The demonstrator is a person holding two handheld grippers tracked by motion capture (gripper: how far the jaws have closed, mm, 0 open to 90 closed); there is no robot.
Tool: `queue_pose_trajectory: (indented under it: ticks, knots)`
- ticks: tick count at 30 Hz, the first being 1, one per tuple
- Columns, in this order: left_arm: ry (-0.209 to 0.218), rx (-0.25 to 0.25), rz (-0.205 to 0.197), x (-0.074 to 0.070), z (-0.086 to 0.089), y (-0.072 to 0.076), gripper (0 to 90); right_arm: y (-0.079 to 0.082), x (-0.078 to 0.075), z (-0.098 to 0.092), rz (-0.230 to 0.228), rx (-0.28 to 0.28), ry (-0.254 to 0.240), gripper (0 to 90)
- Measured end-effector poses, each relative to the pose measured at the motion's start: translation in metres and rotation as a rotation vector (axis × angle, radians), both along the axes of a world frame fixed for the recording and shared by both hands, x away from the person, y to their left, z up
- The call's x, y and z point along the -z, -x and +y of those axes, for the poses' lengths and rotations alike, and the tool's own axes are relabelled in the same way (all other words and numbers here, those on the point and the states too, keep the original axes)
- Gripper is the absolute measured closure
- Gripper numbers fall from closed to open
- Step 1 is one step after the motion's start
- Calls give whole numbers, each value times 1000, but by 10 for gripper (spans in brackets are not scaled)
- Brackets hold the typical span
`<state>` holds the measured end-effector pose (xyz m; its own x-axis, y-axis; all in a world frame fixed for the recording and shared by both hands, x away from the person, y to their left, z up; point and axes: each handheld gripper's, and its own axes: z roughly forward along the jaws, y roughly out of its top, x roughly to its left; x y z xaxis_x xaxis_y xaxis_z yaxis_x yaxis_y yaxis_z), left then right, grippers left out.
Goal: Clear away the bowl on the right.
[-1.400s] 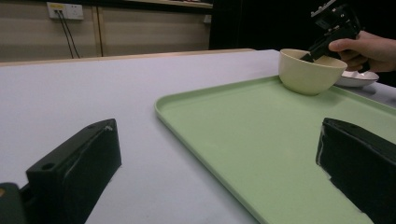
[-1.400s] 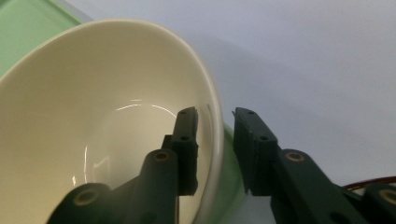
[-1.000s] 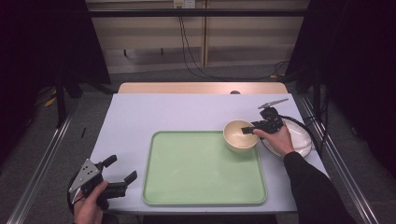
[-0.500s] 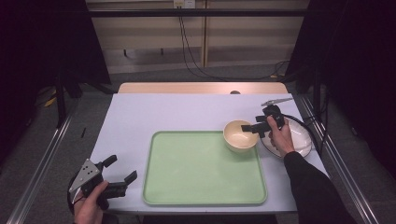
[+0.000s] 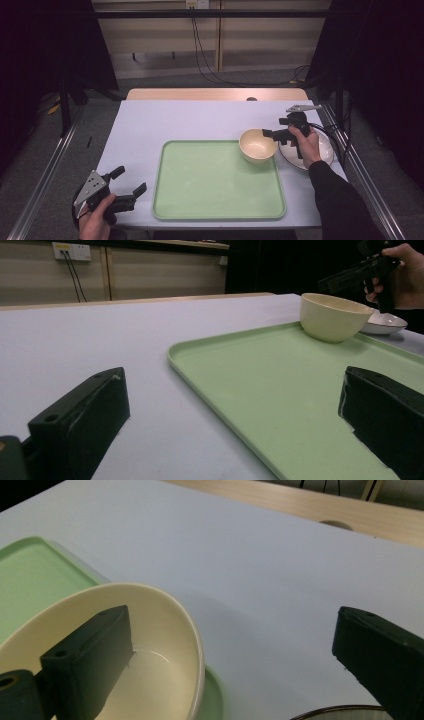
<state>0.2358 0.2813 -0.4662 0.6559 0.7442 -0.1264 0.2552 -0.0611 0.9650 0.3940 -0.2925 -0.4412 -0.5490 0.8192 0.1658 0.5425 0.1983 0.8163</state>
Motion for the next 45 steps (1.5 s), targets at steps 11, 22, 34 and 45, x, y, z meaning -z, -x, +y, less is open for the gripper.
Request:
queue_pose_trajectory:
  ticks: [11,22,34,45]
  knots:
    - [-1,-3,-2,0,0,0,0,17,-9,-17,-71,45,-30,14]
    - [-2,-3,-1,0,0,1,0,37,-1,-33,-145,169,-35,19]
    - [0,-8,-2,0,0,1,0,59,-2,-41,-154,160,-32,20]
    - [0,-6,1,0,-1,1,0,84,-1,-54,-157,159,-45,21]
